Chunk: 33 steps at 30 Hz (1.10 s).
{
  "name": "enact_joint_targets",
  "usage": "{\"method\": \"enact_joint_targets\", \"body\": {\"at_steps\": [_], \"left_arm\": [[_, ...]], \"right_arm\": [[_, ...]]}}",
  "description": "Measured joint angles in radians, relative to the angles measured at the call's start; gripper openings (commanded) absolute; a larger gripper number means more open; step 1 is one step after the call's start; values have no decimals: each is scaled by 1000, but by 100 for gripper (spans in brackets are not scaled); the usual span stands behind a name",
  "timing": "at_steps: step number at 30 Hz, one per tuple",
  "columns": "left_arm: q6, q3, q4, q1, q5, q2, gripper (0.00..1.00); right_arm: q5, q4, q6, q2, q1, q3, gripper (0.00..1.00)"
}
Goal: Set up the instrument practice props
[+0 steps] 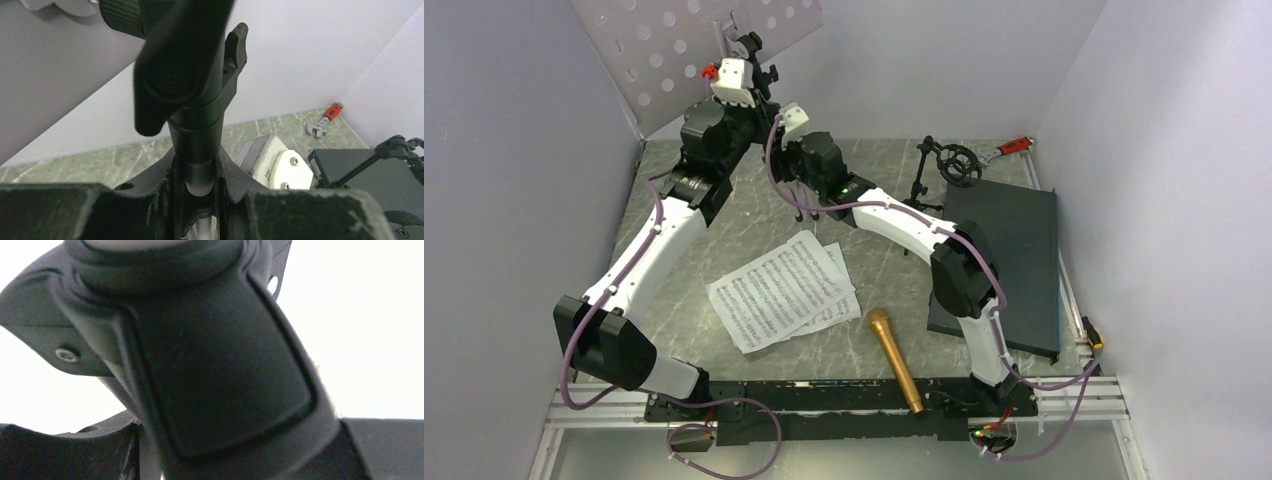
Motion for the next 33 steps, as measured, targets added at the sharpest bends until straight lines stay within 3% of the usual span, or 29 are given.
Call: {"method": "enact_joint_targets", "body": {"at_steps": [8, 22, 30, 33], "left_arm": [[108, -31, 50, 0, -5, 0, 3], [116, -133, 118, -18, -6, 0, 3], [124, -148, 138, -64, -9, -5, 3], [124, -154, 138, -75, -11, -11, 3]], "right_arm": [[20, 204, 16, 79, 6, 6, 0], [39, 322, 59, 70, 11, -131, 0], [63, 369, 85, -4, 9, -253, 38], [53, 364, 87, -31, 7, -283, 46]]}}
